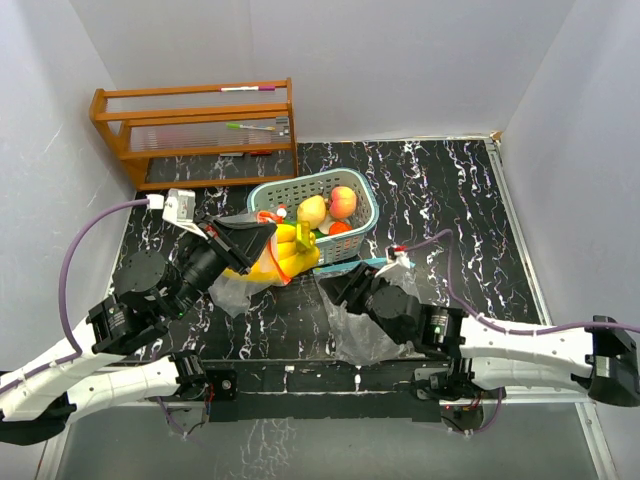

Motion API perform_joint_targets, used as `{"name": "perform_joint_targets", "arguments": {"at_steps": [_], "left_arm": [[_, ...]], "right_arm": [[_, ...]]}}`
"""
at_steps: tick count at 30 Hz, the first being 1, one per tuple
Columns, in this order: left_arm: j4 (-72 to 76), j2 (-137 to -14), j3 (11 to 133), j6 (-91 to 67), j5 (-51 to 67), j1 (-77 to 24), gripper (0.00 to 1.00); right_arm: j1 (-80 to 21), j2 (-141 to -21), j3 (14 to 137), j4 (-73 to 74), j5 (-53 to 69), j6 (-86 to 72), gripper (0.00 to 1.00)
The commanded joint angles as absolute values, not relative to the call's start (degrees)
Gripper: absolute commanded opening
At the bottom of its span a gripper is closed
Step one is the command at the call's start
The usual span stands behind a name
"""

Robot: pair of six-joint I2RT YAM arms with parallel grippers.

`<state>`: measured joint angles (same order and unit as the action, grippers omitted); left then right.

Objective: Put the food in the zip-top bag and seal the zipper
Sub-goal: Place the fake fruit in the zipper food storage bag.

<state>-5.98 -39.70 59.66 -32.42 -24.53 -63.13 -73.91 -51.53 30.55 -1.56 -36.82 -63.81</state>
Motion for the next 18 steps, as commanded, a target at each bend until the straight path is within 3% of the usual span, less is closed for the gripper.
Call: {"name": "perform_joint_targets", "arguments": {"at_steps": [1,7,10,18], "left_arm": [[-2.8,-39.6,61.7,-31.9,-22.8,-63.2,0.00],[-1.6,-38.9,60.0,-33.0,-22.0,-63.2,0.00],[-1.1,-39.0,60.4,-33.0,-20.9,-63.2,0.00],[-0.3,-39.0,59.8,-33.1,-19.6,-63.2,0.00]], "right_arm": [[-67.0,-53.9,31.7,-6.7,-32.1,-65.0,0.51],[-55.0,-57.4,29.2,-23.0,-15.2,-64.1,0.70],[-51.1,-59.5,26.5,-31.4,-7.7,-68.9,0.68],[-50.4,-64.9,34.3,-30.4,-0.4,-65.2,0.65]]}}
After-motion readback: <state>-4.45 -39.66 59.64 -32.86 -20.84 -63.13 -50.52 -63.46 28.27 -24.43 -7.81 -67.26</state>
